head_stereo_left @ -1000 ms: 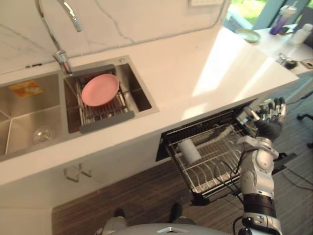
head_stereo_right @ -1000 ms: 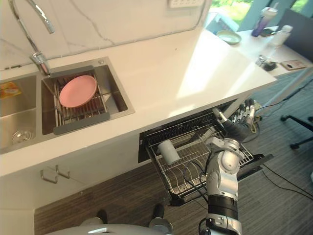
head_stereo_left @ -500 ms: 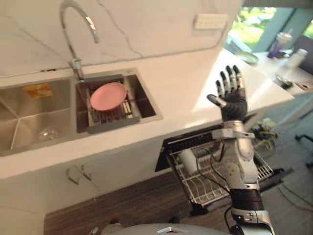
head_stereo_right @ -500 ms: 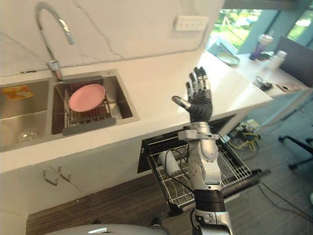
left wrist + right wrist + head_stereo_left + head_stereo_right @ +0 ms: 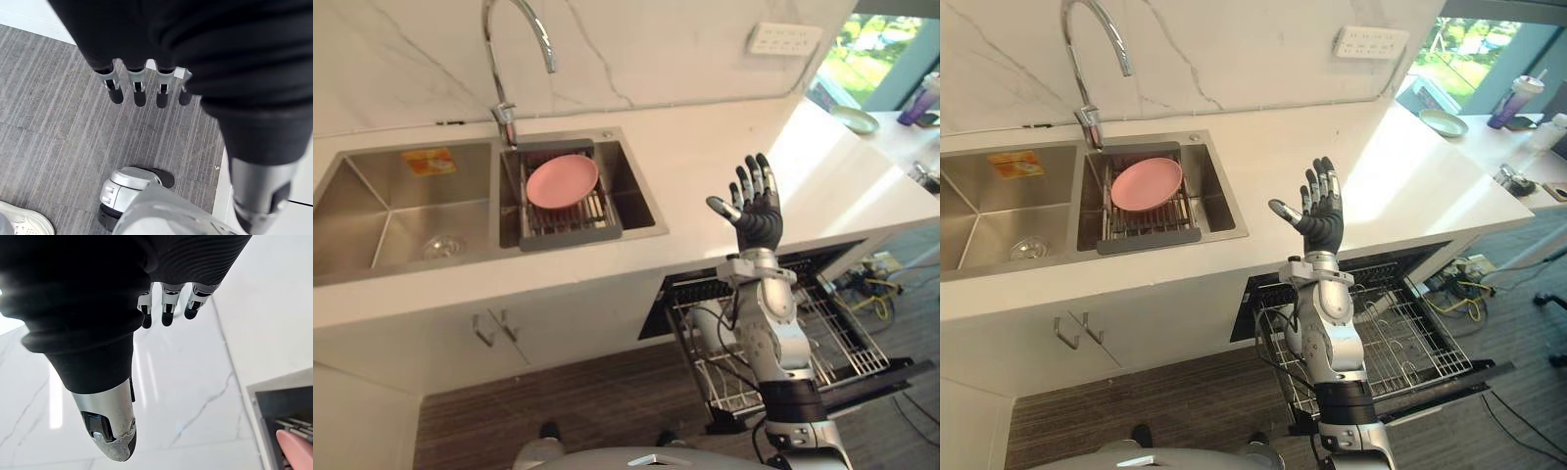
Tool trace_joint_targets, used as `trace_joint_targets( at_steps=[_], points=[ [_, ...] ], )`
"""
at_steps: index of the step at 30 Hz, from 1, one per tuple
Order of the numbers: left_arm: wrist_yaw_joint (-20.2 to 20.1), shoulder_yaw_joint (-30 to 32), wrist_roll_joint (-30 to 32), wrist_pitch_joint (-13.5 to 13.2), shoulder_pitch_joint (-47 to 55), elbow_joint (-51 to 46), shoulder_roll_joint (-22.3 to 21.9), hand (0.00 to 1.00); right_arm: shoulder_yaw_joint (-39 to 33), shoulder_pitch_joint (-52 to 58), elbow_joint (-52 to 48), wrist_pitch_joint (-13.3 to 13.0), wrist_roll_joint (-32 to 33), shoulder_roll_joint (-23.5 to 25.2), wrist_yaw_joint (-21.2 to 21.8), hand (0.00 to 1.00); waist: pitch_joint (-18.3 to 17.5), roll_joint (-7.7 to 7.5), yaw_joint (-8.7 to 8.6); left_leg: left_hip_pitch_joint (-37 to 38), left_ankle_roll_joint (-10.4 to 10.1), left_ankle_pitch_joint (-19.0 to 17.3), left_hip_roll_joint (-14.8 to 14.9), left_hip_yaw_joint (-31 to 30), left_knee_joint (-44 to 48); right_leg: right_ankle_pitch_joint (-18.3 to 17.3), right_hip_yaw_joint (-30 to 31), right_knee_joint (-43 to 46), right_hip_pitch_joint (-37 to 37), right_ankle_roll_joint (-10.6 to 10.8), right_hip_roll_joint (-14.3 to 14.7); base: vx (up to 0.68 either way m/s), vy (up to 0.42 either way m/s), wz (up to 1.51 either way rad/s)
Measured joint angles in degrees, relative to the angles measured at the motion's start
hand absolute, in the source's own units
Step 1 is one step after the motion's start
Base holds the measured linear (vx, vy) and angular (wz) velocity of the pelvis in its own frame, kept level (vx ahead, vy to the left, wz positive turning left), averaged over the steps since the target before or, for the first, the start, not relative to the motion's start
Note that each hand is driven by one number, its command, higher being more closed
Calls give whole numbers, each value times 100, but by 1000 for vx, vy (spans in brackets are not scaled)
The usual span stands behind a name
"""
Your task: Walk over to the sink, pick up the cup, carry it to the dishwasher, place the cup inside the dishwasher, then close the dishwasher door
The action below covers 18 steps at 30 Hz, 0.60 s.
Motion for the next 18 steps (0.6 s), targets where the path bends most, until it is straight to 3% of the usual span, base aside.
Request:
trace_joint_targets(
  at_steps=[2, 3, 4, 5, 6, 7, 8, 9, 10, 11, 12, 13, 14, 18],
  points=[
    [-137, -41, 33, -30, -7, 2, 82, 0, -92, 169, -9, 0, 0, 5, -50, 0, 95, -149, -15, 8, 131, -226, -223, -134, 259, -265, 4, 705, -127, 58, -383, 107, 85, 28],
    [-180, -47, 83, -22, -32, 51, 94, 0, -97, 209, -9, 0, 0, 0, -53, 0, 132, -159, -22, 19, 192, -303, -284, -200, 306, -294, 77, 1179, -247, -75, -503, 48, 88, 32],
    [-269, -98, 113, 23, -112, 160, 129, 0, -80, 231, -10, -1, 0, 2, -46, 0, 146, -76, -40, 34, 216, -344, -241, -290, 356, -129, 280, 1900, -570, -609, -556, 31, 107, 41],
    [-406, -176, 116, 122, -119, 165, 141, 0, -64, 232, -35, -1, -1, 14, -30, 0, 171, 6, -72, 111, 253, -368, -216, -414, 346, 122, 502, 2370, -741, -1002, -540, 67, 143, 42],
    [-457, -200, 113, 155, -118, 162, 155, 0, -57, 246, -63, -1, -1, 21, -23, 0, 187, -5, -84, 161, 292, -394, -212, -481, 353, 221, 656, 2543, -780, -1056, -532, 96, 97, 45],
    [-589, -217, 112, 265, -115, 156, 235, 0, -35, 314, -156, 0, -2, 35, -8, 0, 219, -28, -108, 210, 381, -452, -219, -630, 367, 238, 1066, 2811, -926, -984, -469, 162, 7, 68],
    [-728, -232, 116, 459, -159, 165, 375, 0, -46, 373, -165, -2, 1, 50, 56, 0, 192, -103, -181, 153, 444, -516, -170, -919, 475, -367, 1457, 2718, -903, -646, -108, 140, -37, 79],
    [-795, -241, 122, 556, -204, 164, 432, 0, -62, 386, -170, -2, 3, 49, 78, 0, 178, -124, -222, 71, 437, -537, -126, -1074, 544, -595, 1635, 2569, -910, -585, 160, 139, -52, 100],
    [-909, -245, 199, 712, -303, 181, 520, 0, -128, 409, -218, -3, 3, 46, 88, 0, 169, -141, -290, -61, 404, -559, -65, -1294, 619, -796, 1935, 2070, -904, -462, 617, 75, -78, 103],
    [-1040, -250, 368, 838, -382, 222, 592, 0, -235, 464, -356, -4, 3, 47, 92, 0, 129, -217, -328, -187, 313, -552, -152, -1476, 742, -577, 1990, 1502, -863, -494, 822, 80, -101, 99],
    [-1087, -252, 448, 889, -402, 225, 628, 0, -271, 490, -415, -16, 3, 45, 105, 0, 105, -306, -335, -205, 310, -532, -258, -1524, 779, -241, 1981, 1302, -858, -492, 821, 135, -169, 78],
    [-1101, -254, 596, 967, -447, 281, 620, 0, -313, 491, -385, -27, 3, -13, 160, 0, 45, -417, -304, -189, 267, -580, -405, -1620, 875, -338, 1843, 1144, -690, -382, 708, 155, -125, 49],
    [-1088, -263, 628, 1024, -489, 313, 556, 0, -379, 505, -364, -31, 5, -11, 206, 0, 28, -268, -273, -277, 237, -670, -376, -1692, 979, -348, 1824, 859, -541, -373, 758, 138, -101, 32],
    [-955, -261, 569, 1037, -547, 333, 455, 0, -553, 522, -346, -63, 14, -13, 210, 0, 48, -124, -283, -418, 178, -723, -309, -1813, 1042, -355, 1653, 389, -361, -344, 835, 79, -40, 17]
  ],
)
